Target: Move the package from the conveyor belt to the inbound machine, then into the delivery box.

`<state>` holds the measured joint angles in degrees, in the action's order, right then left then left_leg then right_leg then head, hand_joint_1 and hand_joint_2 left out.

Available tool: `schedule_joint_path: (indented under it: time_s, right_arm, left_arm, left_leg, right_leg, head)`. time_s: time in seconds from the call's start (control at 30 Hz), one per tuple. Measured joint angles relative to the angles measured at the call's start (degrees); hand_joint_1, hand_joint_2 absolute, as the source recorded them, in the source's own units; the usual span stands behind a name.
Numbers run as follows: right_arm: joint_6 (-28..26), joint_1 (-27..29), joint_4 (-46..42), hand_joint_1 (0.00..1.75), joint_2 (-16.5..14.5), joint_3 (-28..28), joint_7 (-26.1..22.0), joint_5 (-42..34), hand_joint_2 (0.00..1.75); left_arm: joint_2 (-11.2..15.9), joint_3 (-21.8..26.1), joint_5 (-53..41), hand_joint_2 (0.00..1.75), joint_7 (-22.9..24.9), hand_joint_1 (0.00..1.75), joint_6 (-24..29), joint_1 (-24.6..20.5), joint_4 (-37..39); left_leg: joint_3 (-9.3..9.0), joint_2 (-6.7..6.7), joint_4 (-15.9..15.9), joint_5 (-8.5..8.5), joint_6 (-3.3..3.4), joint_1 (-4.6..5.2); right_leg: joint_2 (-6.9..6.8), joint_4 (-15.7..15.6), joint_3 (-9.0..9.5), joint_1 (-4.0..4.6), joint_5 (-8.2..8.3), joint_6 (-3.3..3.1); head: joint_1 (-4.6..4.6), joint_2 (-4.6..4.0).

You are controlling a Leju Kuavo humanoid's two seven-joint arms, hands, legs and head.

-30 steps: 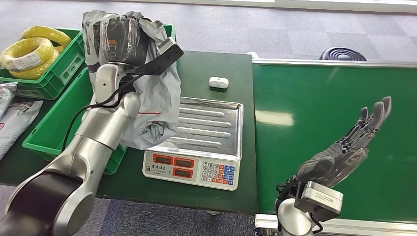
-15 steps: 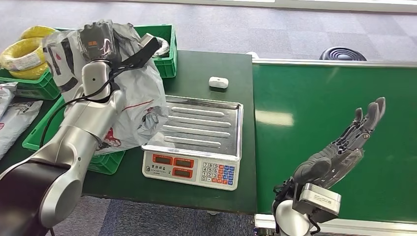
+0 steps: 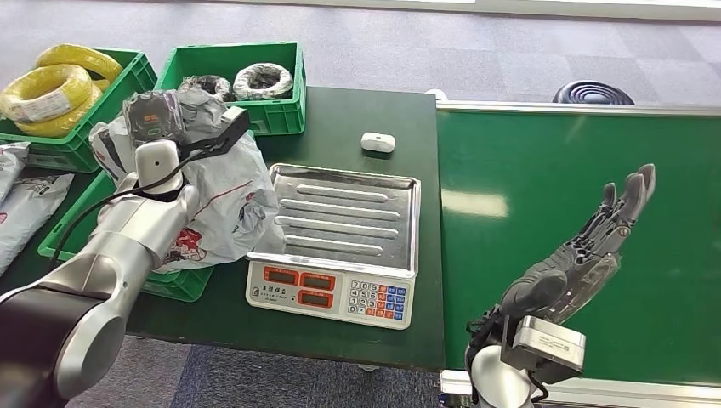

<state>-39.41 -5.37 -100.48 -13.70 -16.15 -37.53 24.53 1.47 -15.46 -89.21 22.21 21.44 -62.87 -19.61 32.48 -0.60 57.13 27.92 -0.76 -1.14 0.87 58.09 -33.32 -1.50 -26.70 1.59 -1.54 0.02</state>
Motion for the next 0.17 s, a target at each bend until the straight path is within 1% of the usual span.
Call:
schedule_joint_path:
  time_s: [0.17]
  right_arm:
    - [-0.02, 0.00, -0.01, 0.00, 0.00, -0.30, 0.17, 0.23, 0.00]
  left_arm:
    - [0.27, -1.05, 0.05, 1.75, 0.50, 0.00, -0.57, 0.87, 0.55]
  left_leg:
    - [0.01, 0.00, 0.00, 0.00, 0.00, 0.01]
  right_leg:
    - [0.00, 0.00, 0.01, -0.01, 0.00, 0.00]
  head:
    - [0.01, 0.00]
